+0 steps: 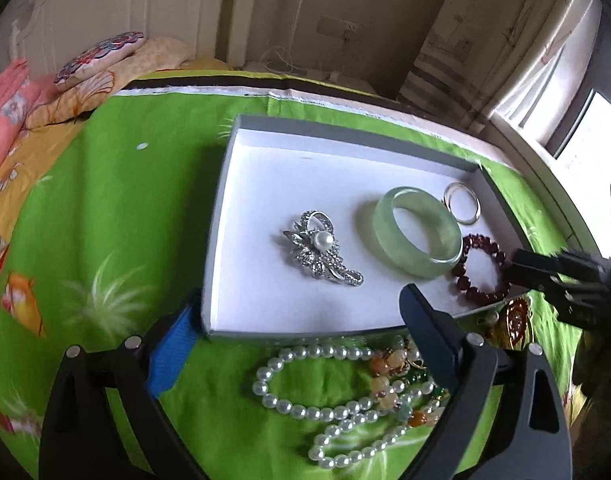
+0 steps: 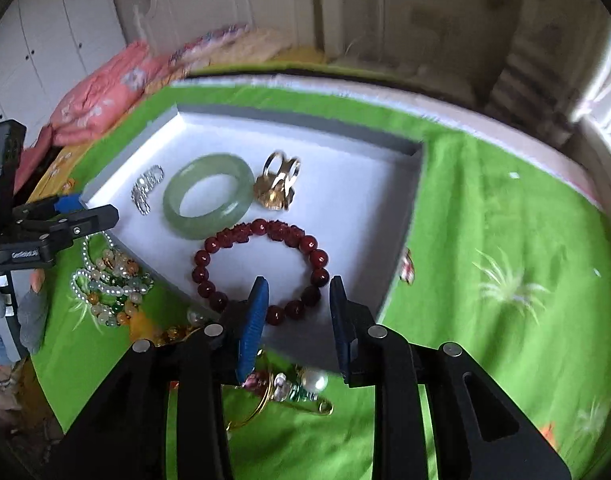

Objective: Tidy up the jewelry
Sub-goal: 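Grasp the red string bracelet from the pile with the right tool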

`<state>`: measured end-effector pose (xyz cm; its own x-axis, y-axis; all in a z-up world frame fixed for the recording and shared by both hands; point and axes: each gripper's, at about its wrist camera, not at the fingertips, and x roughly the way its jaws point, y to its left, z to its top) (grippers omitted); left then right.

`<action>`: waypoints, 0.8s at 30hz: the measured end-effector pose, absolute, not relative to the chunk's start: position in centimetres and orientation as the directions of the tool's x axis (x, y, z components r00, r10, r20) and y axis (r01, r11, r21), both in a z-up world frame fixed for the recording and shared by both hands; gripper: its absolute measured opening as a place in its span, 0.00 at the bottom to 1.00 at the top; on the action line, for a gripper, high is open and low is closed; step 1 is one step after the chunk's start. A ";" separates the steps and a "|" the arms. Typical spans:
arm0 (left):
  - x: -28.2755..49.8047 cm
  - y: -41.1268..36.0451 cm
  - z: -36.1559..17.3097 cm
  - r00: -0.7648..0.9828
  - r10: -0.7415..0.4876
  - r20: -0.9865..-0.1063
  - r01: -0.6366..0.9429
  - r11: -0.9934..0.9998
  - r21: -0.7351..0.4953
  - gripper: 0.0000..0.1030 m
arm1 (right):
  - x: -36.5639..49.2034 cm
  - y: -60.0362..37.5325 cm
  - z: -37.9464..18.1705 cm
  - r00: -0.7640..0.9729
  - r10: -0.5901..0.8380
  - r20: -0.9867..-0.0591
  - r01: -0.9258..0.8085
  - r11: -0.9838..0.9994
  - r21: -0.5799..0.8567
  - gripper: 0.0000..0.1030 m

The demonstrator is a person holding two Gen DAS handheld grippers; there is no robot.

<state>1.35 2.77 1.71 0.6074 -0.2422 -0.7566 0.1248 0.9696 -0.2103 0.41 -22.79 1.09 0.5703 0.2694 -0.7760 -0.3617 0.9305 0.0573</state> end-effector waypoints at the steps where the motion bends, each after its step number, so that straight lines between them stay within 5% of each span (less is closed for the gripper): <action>1: 0.6 3.2 1.9 0.625 -0.226 -0.747 0.099 0.972 -0.211 0.92 | -1.2 -23.2 1.4 0.614 0.270 -0.742 -0.341 0.938 0.058 0.23; 5: -3.0 5.1 2.9 0.718 -0.209 -0.664 0.046 0.966 -0.255 0.95 | -6.7 -24.7 1.8 0.668 0.354 -0.655 -0.342 0.927 0.153 0.26; 11: -6.1 6.9 3.6 0.786 -0.252 -0.565 0.053 0.937 -0.344 0.98 | -8.9 -21.3 0.7 0.604 0.335 -0.723 -0.459 0.888 0.028 0.26; 24: -5.8 7.2 3.3 0.776 -0.312 -0.549 0.077 0.909 -0.409 0.98 | -5.2 -20.6 0.3 0.631 0.336 -0.699 -0.320 0.934 0.161 0.24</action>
<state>-5.81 7.24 3.34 0.7757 -0.3121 -0.5486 0.0770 0.9095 -0.4086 -5.17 -20.65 0.34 0.6313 0.3362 -0.6988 -0.3196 0.9338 0.1606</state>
